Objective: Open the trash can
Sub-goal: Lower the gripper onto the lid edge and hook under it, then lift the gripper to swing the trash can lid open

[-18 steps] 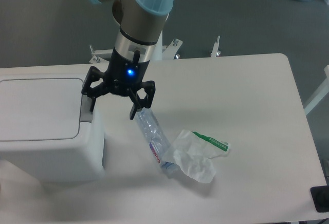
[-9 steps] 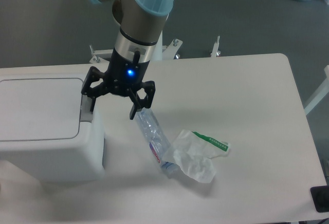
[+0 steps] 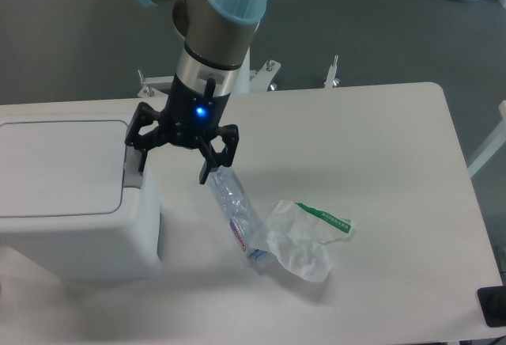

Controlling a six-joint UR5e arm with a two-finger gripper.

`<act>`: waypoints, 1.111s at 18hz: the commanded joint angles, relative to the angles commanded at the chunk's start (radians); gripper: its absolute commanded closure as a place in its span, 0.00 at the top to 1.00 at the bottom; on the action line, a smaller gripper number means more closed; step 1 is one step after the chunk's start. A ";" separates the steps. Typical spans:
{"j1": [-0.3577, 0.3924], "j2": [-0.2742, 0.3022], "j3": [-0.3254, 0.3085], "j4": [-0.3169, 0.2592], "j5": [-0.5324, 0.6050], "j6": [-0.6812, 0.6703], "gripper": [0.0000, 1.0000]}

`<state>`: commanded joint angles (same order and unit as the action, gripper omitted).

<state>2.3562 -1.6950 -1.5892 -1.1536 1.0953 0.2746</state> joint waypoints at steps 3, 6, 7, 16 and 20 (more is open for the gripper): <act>0.000 -0.002 -0.002 0.002 0.000 0.002 1.00; 0.000 -0.002 -0.002 0.002 0.000 0.003 1.00; 0.000 -0.002 -0.002 0.002 0.000 0.003 1.00; 0.000 -0.002 -0.006 0.002 0.000 0.005 1.00; 0.002 0.000 0.011 -0.003 -0.005 -0.003 1.00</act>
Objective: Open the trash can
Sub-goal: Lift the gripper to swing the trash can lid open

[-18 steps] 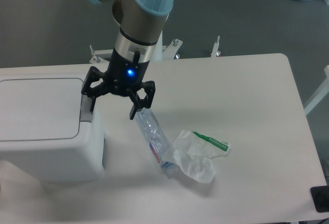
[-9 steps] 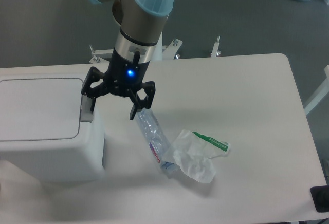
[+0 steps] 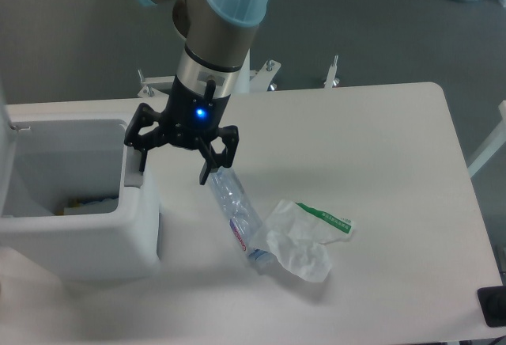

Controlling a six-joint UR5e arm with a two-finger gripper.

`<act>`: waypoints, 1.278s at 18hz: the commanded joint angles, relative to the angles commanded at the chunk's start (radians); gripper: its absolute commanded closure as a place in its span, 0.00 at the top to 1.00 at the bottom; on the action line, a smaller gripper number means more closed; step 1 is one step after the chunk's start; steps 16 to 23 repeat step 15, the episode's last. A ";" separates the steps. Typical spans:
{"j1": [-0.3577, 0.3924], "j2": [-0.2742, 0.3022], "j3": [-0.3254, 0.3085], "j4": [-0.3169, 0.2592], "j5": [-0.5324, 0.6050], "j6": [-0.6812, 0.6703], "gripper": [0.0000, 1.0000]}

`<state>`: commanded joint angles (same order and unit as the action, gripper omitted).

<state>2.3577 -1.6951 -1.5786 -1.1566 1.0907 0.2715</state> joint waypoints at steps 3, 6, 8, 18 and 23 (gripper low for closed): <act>0.000 -0.003 0.055 0.000 0.000 0.012 1.00; 0.011 -0.017 0.120 0.002 0.005 0.037 1.00; 0.029 -0.028 0.164 0.006 0.012 0.041 1.00; 0.064 -0.040 0.177 0.018 0.274 0.274 1.00; 0.064 -0.040 0.177 0.018 0.274 0.274 1.00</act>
